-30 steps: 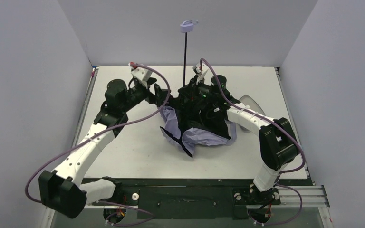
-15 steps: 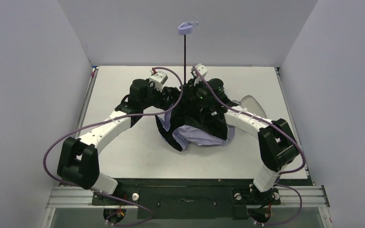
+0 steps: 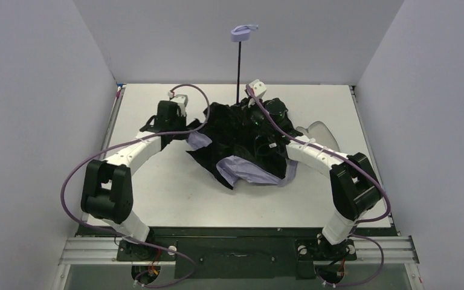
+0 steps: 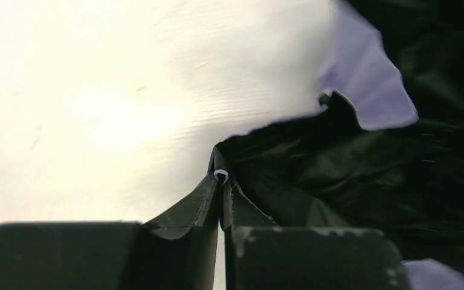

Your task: Open the umbrella

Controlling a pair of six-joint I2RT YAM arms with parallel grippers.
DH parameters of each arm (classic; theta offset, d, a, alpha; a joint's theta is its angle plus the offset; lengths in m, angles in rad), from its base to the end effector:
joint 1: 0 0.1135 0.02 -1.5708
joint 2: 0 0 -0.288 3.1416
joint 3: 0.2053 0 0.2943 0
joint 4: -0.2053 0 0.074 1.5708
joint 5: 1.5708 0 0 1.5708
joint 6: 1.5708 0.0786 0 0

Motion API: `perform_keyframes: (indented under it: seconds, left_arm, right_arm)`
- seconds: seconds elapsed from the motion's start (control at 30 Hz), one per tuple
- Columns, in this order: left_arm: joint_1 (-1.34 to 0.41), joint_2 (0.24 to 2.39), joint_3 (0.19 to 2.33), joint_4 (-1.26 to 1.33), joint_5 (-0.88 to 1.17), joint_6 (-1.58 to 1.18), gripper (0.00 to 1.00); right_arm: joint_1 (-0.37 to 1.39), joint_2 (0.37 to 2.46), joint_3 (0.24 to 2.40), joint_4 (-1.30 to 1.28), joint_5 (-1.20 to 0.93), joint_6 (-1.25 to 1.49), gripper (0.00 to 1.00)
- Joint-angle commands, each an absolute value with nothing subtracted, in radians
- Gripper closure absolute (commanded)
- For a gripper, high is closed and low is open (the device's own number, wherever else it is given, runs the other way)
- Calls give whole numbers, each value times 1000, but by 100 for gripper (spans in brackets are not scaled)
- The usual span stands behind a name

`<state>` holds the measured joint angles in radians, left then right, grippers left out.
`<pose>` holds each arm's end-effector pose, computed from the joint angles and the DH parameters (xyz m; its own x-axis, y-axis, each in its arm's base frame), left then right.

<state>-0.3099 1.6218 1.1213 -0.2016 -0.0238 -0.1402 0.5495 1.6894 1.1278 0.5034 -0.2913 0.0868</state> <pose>0.4127 -0.1302 0.2170 -0.6492 0.0612 -0.7581 0.1988 0.9758 -0.0915 0.3966 0.2694 0.2881 -0.1140 0.0276 -0.9931 -0.7377 0.6673 0.1032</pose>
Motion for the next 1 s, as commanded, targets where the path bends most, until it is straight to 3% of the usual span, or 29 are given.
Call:
perform_keyframes:
  seconds: [0.0,0.13,0.2,0.27,0.37,0.47,0.73,0.97]
  left_arm:
    - [-170,1608,1094,-292,-73,-177,100]
    - [-81,1606,1100,-293,-26,-158,100]
    - [-34,1595,1106,-263,102,-157,100]
    - [-9,1563,1113,-200,237,-161,90]
    - [-6,1491,1129,-60,378,-163,52]
    - [-28,1442,1157,25,396,-165,40]
    - [-326,1427,1114,132,351,213,44]
    - [-452,1527,1073,205,222,390,49]
  right_arm:
    - [528,1613,1143,649,-304,86,100]
    - [520,1617,1143,654,-314,87,100]
    - [521,1626,1146,660,-314,88,100]
    - [522,1639,1156,664,-312,99,100]
    - [526,1658,1180,669,-298,105,100]
    - [537,1681,1201,664,-273,107,100]
    - [554,1722,1262,643,-227,140,100]
    - [571,1719,1285,624,-199,152,100]
